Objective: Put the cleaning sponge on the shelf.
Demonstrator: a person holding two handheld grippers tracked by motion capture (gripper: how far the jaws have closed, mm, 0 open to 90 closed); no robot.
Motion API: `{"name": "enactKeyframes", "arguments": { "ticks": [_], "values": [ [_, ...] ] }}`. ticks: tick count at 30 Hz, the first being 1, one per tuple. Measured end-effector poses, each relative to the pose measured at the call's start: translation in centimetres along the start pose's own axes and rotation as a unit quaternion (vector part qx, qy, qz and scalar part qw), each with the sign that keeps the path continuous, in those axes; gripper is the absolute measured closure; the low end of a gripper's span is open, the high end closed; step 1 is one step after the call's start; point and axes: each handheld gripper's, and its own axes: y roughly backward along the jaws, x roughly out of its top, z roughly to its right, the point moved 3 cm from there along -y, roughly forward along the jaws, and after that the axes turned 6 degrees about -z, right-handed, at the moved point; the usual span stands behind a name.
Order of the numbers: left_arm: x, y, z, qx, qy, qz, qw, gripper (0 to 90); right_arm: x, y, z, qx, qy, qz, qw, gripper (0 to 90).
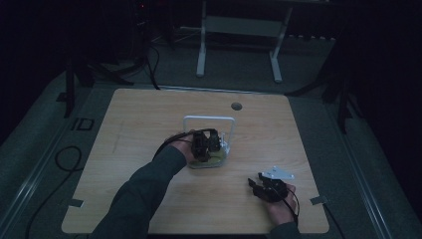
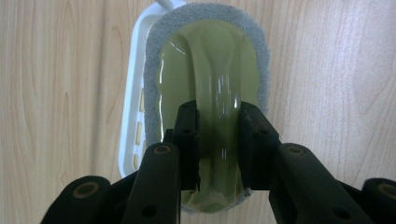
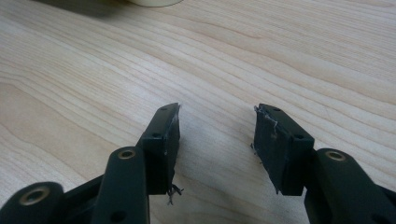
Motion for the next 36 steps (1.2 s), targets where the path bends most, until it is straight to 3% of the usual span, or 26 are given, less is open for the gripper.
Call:
{"name": "enactKeyframes", "arguments": {
  "ticks": [15,36],
  "values": [
    [-0.1,-0.1,-0.9,0.004,-0.019,-0.001,0.9998,71.5,0.0,0.0,0.0,0.001,0.0,0.0,1.0,50.1],
    [0.3,-0.3,-1.9,0.004,-0.023,0.011,0.9997,71.5,0.1,-0.1,0.0,0.002,0.002,0.001,1.0,50.0]
  ]
}}
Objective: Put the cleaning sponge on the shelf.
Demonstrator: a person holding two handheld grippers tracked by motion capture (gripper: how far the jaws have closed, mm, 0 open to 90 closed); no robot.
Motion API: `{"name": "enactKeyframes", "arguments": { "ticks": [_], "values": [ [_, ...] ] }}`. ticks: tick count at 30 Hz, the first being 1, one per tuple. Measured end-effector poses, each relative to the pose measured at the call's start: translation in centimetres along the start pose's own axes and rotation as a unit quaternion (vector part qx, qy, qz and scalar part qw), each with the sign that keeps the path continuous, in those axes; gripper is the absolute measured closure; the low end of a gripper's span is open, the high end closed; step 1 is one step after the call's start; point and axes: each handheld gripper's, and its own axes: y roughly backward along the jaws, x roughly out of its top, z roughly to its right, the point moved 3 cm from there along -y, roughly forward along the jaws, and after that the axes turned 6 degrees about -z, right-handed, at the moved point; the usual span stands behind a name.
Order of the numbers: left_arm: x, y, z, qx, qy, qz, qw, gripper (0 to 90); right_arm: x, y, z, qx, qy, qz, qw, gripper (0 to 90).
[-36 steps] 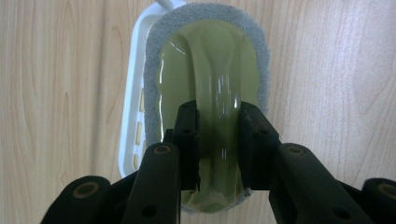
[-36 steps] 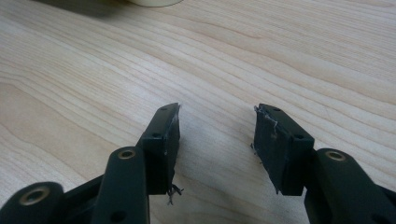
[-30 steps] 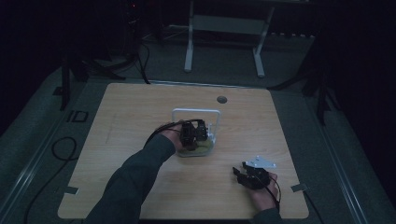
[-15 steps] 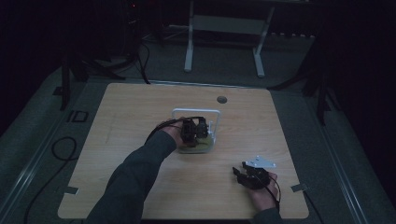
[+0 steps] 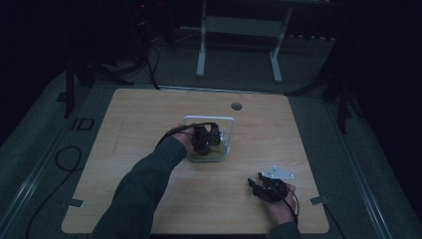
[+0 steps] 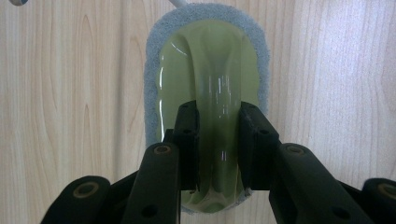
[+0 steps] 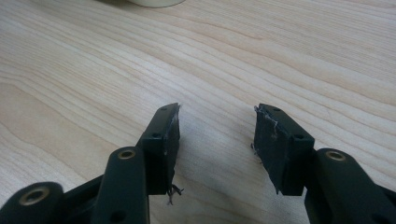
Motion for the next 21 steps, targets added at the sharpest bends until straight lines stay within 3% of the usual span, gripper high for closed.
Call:
{"name": "enactKeyframes", "arguments": {
  "ticks": [21],
  "values": [
    [0.04,-0.41,-0.57,0.012,0.001,0.006,0.9999,71.5,0.0,0.01,-0.02,0.0,-0.001,-0.001,1.0,50.0]
  ]
}}
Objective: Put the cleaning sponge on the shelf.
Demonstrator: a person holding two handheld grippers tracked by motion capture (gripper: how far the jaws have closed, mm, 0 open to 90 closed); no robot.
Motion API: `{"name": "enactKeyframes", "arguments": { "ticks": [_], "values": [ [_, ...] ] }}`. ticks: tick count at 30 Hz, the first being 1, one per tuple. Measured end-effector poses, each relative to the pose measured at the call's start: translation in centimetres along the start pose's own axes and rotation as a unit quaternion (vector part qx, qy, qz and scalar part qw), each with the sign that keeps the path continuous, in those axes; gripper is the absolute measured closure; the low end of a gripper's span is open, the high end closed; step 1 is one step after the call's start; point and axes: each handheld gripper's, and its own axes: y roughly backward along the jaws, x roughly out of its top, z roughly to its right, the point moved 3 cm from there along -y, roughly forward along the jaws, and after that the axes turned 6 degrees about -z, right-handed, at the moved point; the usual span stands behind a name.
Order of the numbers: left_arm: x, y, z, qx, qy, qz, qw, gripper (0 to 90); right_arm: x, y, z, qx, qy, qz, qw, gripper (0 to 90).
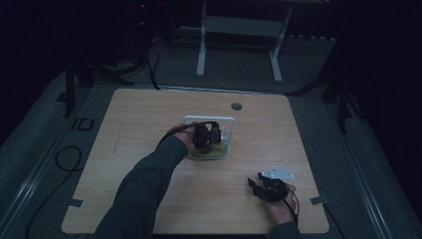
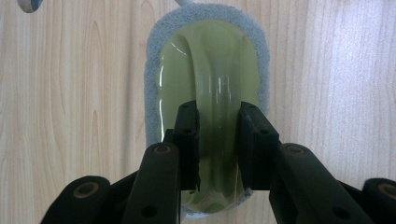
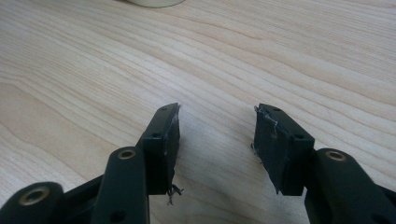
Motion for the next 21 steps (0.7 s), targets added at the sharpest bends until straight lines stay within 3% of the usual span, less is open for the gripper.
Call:
{"name": "enactKeyframes", "arguments": {
  "ticks": [21],
  "values": [
    [0.04,-0.56,-0.28,0.018,-0.006,0.0,0.9998,71.4,0.0,0.0,0.0,0.0,0.0,0.0,1.0,50.0]
  ]
}}
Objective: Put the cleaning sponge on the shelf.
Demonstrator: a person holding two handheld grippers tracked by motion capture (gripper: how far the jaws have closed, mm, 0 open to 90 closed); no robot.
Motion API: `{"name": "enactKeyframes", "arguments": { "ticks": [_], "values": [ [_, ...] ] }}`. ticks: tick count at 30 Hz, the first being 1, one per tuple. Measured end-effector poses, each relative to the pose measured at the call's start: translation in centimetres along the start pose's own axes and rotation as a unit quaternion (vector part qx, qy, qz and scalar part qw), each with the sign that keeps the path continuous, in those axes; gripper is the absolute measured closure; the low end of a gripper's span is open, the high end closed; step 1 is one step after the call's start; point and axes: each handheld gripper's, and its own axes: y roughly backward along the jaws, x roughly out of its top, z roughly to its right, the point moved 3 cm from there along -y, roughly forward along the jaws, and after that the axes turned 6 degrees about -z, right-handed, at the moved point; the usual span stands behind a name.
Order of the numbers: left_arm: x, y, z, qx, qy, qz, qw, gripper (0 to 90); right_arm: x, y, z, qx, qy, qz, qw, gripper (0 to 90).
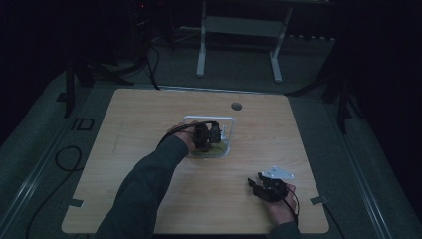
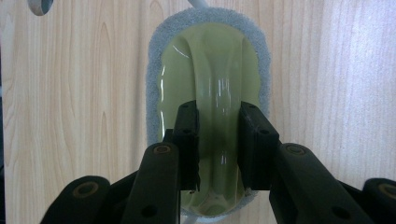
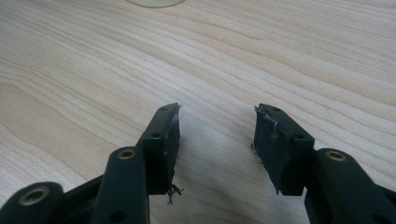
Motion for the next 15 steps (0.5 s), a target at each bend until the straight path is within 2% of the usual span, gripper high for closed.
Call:
{"name": "enactKeyframes", "arguments": {
  "ticks": [15],
  "values": [
    [-0.06,-0.57,-0.16,0.006,-0.006,-0.012,0.9999,71.3,0.0,0.0,-0.01,0.0,-0.001,0.0,1.0,50.0]
  ]
}}
